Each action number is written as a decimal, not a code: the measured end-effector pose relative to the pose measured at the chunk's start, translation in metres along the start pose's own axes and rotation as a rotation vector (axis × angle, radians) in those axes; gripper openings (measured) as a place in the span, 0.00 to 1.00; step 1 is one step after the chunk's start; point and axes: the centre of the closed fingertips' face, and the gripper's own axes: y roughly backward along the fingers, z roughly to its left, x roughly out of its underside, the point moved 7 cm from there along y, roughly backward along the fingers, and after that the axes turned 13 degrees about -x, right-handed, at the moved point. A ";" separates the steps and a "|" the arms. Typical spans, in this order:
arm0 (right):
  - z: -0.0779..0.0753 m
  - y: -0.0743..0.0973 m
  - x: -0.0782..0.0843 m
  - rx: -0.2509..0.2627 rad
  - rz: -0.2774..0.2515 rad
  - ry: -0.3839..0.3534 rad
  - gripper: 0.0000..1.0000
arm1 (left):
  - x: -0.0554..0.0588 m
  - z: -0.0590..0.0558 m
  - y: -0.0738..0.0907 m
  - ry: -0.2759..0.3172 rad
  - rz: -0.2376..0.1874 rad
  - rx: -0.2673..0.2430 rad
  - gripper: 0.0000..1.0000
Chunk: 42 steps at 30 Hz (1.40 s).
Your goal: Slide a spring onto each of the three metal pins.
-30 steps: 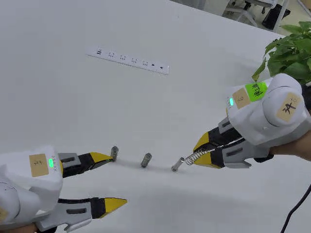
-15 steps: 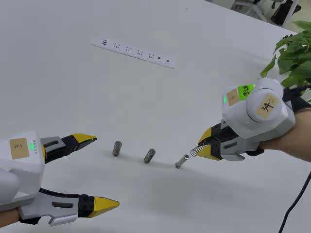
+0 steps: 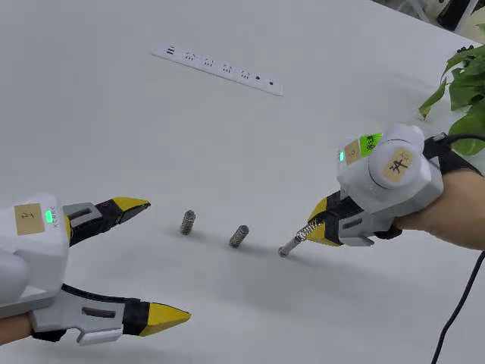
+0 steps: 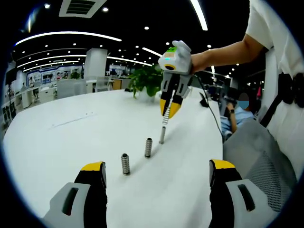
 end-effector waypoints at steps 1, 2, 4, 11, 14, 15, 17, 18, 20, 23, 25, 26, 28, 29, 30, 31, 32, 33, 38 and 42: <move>0.000 -0.001 0.000 -0.002 0.003 0.001 0.12 | 0.000 0.000 0.000 0.001 0.000 0.000 0.91; 0.000 -0.002 0.000 -0.003 0.009 0.003 0.12 | 0.000 0.000 -0.001 0.003 0.000 0.002 0.91; -0.001 -0.003 0.002 -0.002 0.013 0.006 0.12 | 0.000 0.000 -0.002 0.003 -0.001 0.001 0.91; -0.003 -0.008 0.003 -0.013 0.010 0.001 0.12 | 0.001 -0.001 -0.004 0.012 -0.002 0.006 0.91; -0.004 -0.010 0.003 -0.019 0.006 0.000 0.12 | 0.001 -0.002 -0.004 0.013 0.000 0.008 0.91; -0.004 -0.012 0.002 -0.019 0.001 -0.001 0.12 | 0.001 -0.001 -0.004 0.014 0.000 0.008 0.91; -0.005 -0.013 0.001 -0.019 -0.003 -0.002 0.12 | 0.001 -0.001 -0.004 0.015 0.000 0.009 0.90; -0.006 -0.012 0.001 -0.019 0.000 0.001 0.12 | 0.001 -0.001 -0.004 0.015 0.001 0.008 0.90; -0.006 -0.012 -0.001 -0.020 0.006 0.009 0.12 | 0.001 -0.001 -0.004 0.017 0.001 0.009 0.90; -0.005 -0.012 -0.001 -0.024 0.003 0.007 0.12 | 0.001 -0.002 -0.005 0.019 0.000 0.009 0.90; -0.004 -0.012 0.000 -0.022 0.008 0.009 0.12 | 0.001 -0.002 -0.005 0.019 -0.001 0.009 0.90; -0.005 -0.012 0.000 -0.022 0.008 0.009 0.12 | 0.001 -0.002 -0.006 0.020 -0.001 0.010 0.90; -0.005 -0.012 0.000 -0.022 0.008 0.007 0.12 | 0.000 -0.003 -0.006 0.022 -0.005 0.011 0.90; -0.005 -0.011 0.000 -0.022 0.008 0.007 0.12 | 0.000 -0.003 -0.006 0.023 -0.005 0.011 0.90; -0.005 -0.012 0.000 -0.022 0.009 0.006 0.12 | 0.000 -0.003 -0.006 0.023 -0.005 0.012 0.90; -0.005 -0.012 0.001 -0.022 0.010 0.007 0.12 | 0.000 -0.003 -0.007 0.023 -0.004 0.013 0.90; -0.005 -0.012 0.001 -0.021 0.011 0.009 0.12 | 0.000 -0.004 -0.007 0.022 -0.004 0.014 0.90; -0.005 -0.013 0.001 -0.021 0.010 0.008 0.12 | 0.000 -0.004 -0.007 0.023 -0.004 0.014 0.90; -0.006 -0.016 0.003 -0.019 0.000 0.004 0.12 | 0.000 -0.004 -0.006 0.023 -0.005 0.015 0.90; -0.005 -0.018 0.006 -0.018 -0.009 0.006 0.12 | 0.001 -0.004 -0.006 0.024 -0.001 0.015 0.89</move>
